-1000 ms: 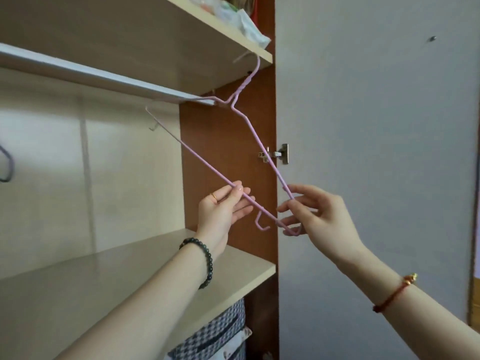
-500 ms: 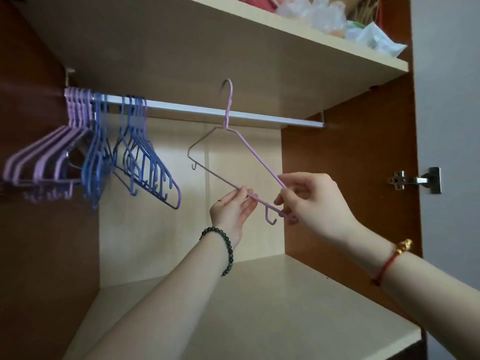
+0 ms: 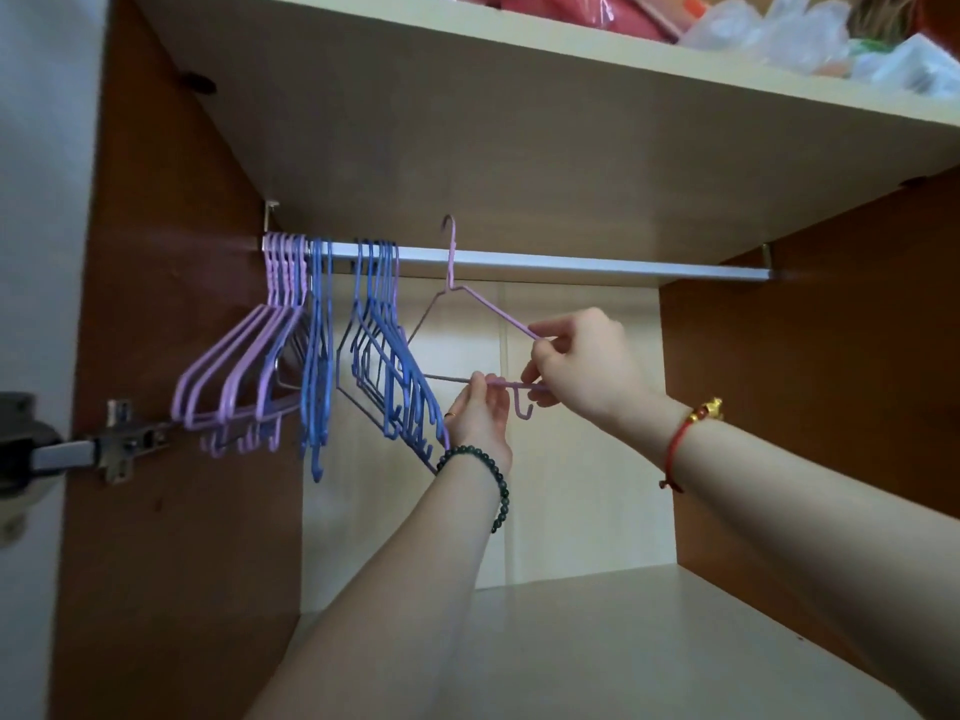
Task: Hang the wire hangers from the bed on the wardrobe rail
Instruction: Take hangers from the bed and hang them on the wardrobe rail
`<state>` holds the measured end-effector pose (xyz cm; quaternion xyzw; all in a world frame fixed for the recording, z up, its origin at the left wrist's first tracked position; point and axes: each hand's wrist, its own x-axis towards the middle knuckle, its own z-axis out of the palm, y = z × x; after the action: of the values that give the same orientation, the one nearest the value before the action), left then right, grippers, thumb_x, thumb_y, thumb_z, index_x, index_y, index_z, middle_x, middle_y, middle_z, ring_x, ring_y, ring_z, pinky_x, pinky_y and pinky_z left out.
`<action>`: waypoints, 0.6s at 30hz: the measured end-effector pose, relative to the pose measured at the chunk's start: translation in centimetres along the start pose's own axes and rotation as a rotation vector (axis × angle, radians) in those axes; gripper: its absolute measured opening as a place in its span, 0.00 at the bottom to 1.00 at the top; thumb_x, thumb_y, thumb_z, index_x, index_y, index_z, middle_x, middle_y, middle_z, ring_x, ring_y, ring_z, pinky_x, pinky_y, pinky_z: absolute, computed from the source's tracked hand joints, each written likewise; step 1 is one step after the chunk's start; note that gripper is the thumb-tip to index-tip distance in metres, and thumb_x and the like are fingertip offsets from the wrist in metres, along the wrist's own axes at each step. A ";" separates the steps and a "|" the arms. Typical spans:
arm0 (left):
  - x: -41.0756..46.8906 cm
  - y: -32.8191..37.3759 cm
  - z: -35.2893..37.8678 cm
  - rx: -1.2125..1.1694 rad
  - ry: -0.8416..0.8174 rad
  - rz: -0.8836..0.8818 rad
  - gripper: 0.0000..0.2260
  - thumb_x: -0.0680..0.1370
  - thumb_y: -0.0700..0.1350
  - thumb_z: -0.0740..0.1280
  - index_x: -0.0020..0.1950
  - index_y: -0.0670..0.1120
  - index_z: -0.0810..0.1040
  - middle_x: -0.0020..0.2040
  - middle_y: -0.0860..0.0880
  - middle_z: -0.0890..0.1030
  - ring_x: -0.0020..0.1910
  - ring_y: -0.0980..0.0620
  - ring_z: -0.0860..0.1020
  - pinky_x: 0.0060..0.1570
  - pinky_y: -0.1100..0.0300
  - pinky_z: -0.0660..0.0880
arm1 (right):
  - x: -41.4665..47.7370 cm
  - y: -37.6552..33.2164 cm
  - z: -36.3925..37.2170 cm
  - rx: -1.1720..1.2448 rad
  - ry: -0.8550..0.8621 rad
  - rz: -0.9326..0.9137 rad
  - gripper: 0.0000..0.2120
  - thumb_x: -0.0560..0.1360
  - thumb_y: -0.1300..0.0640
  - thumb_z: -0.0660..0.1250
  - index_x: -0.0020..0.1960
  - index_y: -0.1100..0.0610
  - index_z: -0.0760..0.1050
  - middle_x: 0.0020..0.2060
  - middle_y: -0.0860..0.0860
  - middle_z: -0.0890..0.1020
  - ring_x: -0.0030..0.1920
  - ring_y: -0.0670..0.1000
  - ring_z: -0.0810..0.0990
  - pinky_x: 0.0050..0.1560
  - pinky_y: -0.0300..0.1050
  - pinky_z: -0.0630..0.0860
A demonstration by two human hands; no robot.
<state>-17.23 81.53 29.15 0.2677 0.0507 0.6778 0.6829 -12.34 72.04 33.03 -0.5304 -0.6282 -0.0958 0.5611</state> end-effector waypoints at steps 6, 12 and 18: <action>1.3 0.2 -1.6 -0.043 0.070 0.020 0.12 0.79 0.40 0.60 0.36 0.43 0.70 0.27 0.51 0.77 0.32 0.57 0.73 0.39 0.68 0.72 | 1.3 -0.6 2.2 0.031 -0.137 0.030 0.14 0.75 0.66 0.54 0.56 0.68 0.74 0.40 0.66 0.82 0.36 0.63 0.83 0.44 0.56 0.81; 1.1 -0.6 -3.8 -0.007 0.102 -0.011 0.10 0.78 0.37 0.60 0.36 0.43 0.72 0.39 0.47 0.77 0.39 0.52 0.77 0.51 0.58 0.74 | -0.4 0.8 3.2 0.151 -0.327 0.118 0.15 0.79 0.59 0.54 0.60 0.62 0.73 0.33 0.54 0.77 0.32 0.56 0.78 0.34 0.45 0.79; -1.4 -3.3 -4.3 0.134 0.010 -0.174 0.07 0.80 0.42 0.57 0.48 0.45 0.75 0.42 0.49 0.78 0.40 0.53 0.76 0.41 0.63 0.73 | -3.5 3.8 -0.8 0.097 -0.335 0.201 0.13 0.79 0.58 0.55 0.60 0.60 0.72 0.37 0.54 0.78 0.30 0.52 0.78 0.32 0.41 0.78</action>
<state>-16.25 81.72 23.63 0.3043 0.1223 0.6124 0.7193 -9.59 71.12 28.68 -0.5715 -0.6604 0.0804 0.4804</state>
